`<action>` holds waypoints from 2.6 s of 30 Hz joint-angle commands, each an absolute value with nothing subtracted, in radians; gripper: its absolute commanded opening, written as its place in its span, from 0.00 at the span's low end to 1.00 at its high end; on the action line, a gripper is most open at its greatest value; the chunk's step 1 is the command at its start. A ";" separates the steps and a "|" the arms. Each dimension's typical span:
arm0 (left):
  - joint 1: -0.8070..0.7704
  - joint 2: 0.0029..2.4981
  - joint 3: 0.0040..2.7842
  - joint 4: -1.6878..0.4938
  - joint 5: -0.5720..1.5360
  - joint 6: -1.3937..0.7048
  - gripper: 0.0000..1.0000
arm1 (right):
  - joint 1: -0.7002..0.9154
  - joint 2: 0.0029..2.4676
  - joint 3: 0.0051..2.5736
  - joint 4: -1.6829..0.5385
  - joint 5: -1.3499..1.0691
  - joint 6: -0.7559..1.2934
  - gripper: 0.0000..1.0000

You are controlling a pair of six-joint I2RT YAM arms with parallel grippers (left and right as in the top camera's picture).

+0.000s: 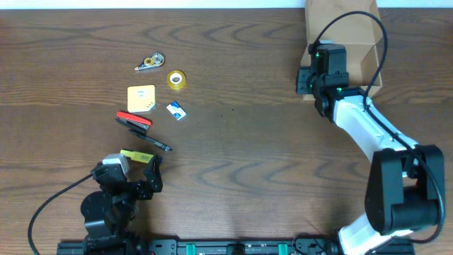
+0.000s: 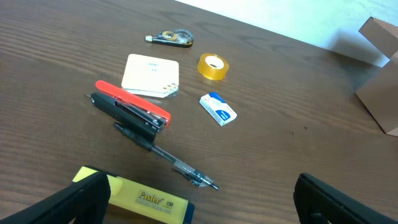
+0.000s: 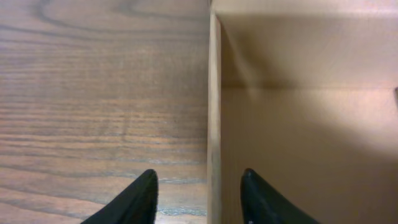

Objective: Pack container
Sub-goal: 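Move the right gripper to the cardboard box's right wall, then grip the box wall with the right gripper and drag it toward center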

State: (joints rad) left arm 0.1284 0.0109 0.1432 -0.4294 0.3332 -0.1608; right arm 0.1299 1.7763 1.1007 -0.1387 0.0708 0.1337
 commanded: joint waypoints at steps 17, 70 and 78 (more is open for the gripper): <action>0.129 0.004 0.124 -0.429 0.330 -0.165 0.95 | 0.175 1.785 1.124 -0.083 -0.040 0.182 0.01; 0.129 0.004 0.124 -0.429 0.330 -0.165 0.95 | 0.783 1.674 1.462 -0.504 0.393 0.594 0.99; 0.129 0.004 0.124 -0.429 0.330 -0.165 0.95 | 0.548 1.650 1.461 -0.754 0.384 0.433 0.99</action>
State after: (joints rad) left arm 0.1284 0.0109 0.1432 -0.4294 0.3328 -0.1608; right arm 0.6029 1.6535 1.4555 -0.7238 0.3649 0.5137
